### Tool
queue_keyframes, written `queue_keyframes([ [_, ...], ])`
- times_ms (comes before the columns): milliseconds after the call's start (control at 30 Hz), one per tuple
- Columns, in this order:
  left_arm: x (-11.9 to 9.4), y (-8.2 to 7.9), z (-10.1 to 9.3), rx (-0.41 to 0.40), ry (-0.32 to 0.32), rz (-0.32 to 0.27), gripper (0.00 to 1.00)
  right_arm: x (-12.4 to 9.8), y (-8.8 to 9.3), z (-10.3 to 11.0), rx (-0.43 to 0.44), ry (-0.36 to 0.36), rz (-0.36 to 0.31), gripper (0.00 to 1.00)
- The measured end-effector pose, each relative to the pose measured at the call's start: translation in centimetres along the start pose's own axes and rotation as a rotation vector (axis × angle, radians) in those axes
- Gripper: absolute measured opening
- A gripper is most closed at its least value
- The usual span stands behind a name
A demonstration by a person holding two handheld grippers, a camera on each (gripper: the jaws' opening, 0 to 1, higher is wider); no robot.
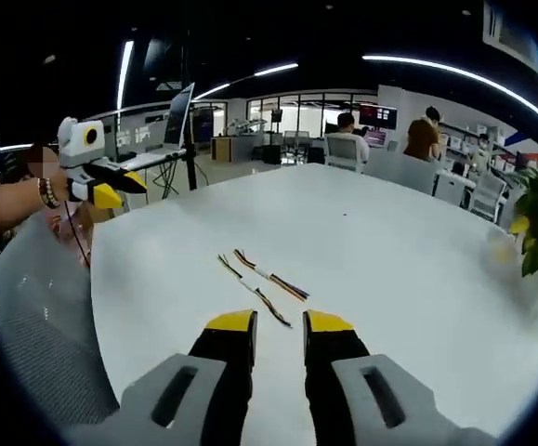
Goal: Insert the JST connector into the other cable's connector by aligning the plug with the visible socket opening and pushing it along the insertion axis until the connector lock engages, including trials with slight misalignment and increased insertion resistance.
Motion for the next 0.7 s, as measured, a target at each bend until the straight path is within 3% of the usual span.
queue_keyframes([
  [100,-2.2,1.1,0.6,-0.080,-0.062,0.028,0.23,-2.5,0.6,0.6,0.028,0.040,-0.055,0.18],
  [200,-4.6,1.4,0.4,-0.085,-0.096,-0.003,0.26,-3.9,1.1,1.3,0.097,0.074,-0.107,0.20],
  [300,-6.9,1.9,-0.4,-0.153,-0.121,0.004,0.32,-5.1,0.8,3.1,0.124,0.077,-0.160,0.24],
  [367,-7.7,2.4,-0.8,-0.144,-0.154,0.020,0.35,-5.6,0.7,4.3,0.139,0.087,-0.176,0.27],
  [433,-8.8,3.2,-1.7,-0.123,-0.160,0.053,0.36,-6.0,-0.1,6.0,0.214,0.075,-0.282,0.30],
  [467,-9.1,3.4,-2.2,-0.138,-0.149,0.063,0.36,-6.1,-0.2,6.8,0.217,0.053,-0.296,0.31],
  [600,-10.0,3.3,-3.7,-0.186,-0.156,0.028,0.37,-6.3,0.4,9.0,0.211,0.089,-0.280,0.31],
  [700,-10.0,3.7,-4.6,-0.169,-0.155,0.044,0.38,-6.3,1.2,10.1,0.246,0.109,-0.266,0.33],
])
Point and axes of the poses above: the point that each gripper's makers call its tool centre point, and the gripper's own axes: x roughly forward along the fingers, z roughly to its left, y roughly out of its underside, the point moved 5 cm from there along -x, roughly backward along the fingers, and after that the axes turned 15 degrees about -y, right-handed, at the moved point
